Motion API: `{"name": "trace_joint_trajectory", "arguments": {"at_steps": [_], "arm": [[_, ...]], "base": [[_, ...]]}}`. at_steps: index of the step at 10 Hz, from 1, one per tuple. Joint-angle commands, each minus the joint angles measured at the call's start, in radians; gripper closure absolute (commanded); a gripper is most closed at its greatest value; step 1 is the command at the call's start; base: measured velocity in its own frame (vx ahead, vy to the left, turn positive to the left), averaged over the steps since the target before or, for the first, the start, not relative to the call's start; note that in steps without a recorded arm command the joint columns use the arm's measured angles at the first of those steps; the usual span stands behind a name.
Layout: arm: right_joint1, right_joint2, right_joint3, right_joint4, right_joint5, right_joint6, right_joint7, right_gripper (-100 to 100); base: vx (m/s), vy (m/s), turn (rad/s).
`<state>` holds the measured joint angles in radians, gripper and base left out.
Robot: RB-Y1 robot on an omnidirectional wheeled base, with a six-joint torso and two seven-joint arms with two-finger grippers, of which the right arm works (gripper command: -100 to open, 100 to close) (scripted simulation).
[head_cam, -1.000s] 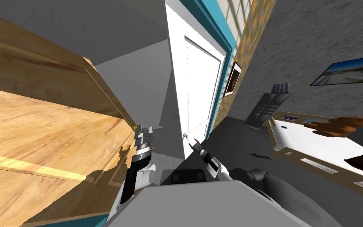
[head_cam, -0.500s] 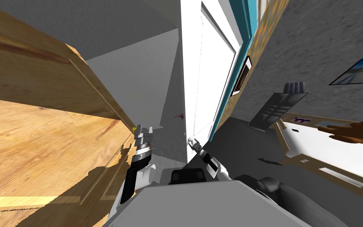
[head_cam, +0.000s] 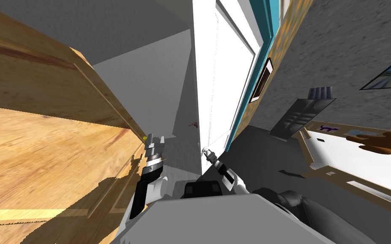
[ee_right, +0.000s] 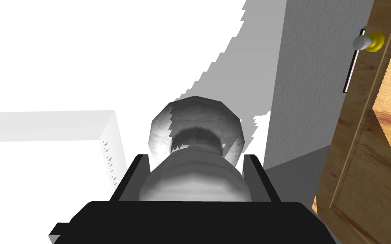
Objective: Push the door open
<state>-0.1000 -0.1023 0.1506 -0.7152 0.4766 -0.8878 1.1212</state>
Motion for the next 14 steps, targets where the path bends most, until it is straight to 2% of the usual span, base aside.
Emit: {"name": "trace_joint_trajectory", "arguments": {"at_steps": [1,7,12,13,14], "arm": [[0.005,-0.001,0.000,0.001,0.000,-0.003,0.000,100],[0.005,-0.002,-0.001,-0.006,-0.073,-0.004,-0.129,100],[0.011,-0.002,-0.002,-0.013,-0.165,-0.009,-0.275,100],[0.011,-0.002,-0.002,-0.013,-0.165,-0.009,-0.283,100],[0.012,-0.002,-0.003,-0.014,-0.187,-0.011,-0.318,100]], "base": [[0.000,0.000,0.000],[0.021,0.009,0.048],[0.043,0.014,0.083],[0.030,0.008,0.028],[0.031,0.009,0.055]]}}
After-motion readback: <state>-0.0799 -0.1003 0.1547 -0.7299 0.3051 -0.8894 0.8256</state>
